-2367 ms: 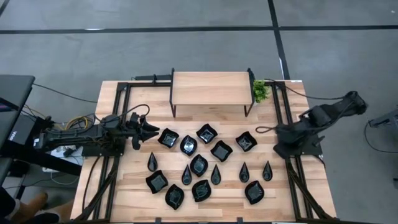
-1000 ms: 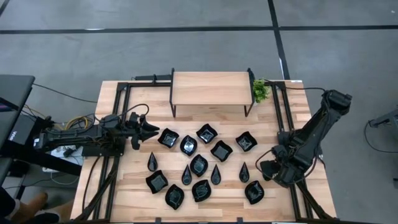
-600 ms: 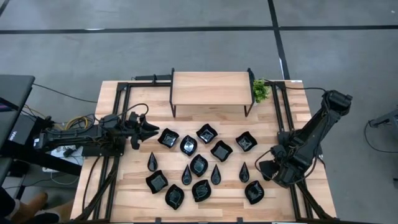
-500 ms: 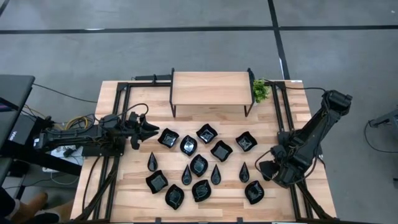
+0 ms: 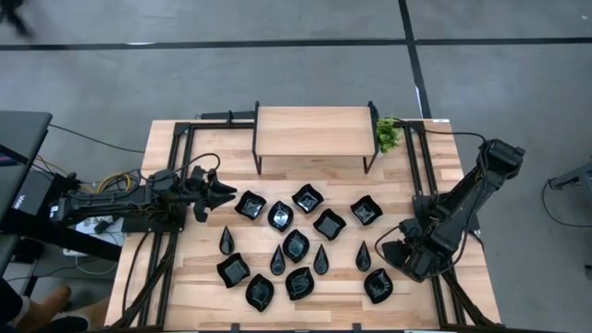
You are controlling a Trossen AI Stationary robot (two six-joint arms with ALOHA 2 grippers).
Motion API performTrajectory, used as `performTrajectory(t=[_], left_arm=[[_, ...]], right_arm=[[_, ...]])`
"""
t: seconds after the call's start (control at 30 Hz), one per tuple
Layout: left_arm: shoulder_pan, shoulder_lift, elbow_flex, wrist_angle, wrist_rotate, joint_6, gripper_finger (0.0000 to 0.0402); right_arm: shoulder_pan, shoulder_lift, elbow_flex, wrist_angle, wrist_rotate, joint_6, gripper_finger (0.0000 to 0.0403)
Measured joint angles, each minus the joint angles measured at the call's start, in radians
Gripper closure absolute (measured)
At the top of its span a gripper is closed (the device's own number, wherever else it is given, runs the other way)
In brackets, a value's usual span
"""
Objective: Pick & Place Mini shaped plates
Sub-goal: Put the black drop shaped plate on the shelf
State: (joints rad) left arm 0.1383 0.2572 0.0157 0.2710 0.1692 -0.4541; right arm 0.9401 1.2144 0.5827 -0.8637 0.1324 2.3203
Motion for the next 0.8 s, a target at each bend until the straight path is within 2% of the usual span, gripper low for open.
performTrajectory(t=[0.33, 0.53, 0.8], left_arm=[[0.0, 0.0, 0.0, 0.012, 0.0, 0.0, 0.027], [0.0, 0.0, 0.0, 0.02, 0.0, 0.0, 0.027], [0.0, 0.0, 0.0, 0.028, 0.0, 0.0, 0.027]], right_arm=[[0.01, 0.005, 0.0, -0.006, -0.031, 0.0, 0.0287], [0.009, 0.005, -0.041, 0.073, -0.032, 0.0, 0.0295], [0.008, 0.002, -0.043, 0.079, -0.032, 0.0, 0.0296]])
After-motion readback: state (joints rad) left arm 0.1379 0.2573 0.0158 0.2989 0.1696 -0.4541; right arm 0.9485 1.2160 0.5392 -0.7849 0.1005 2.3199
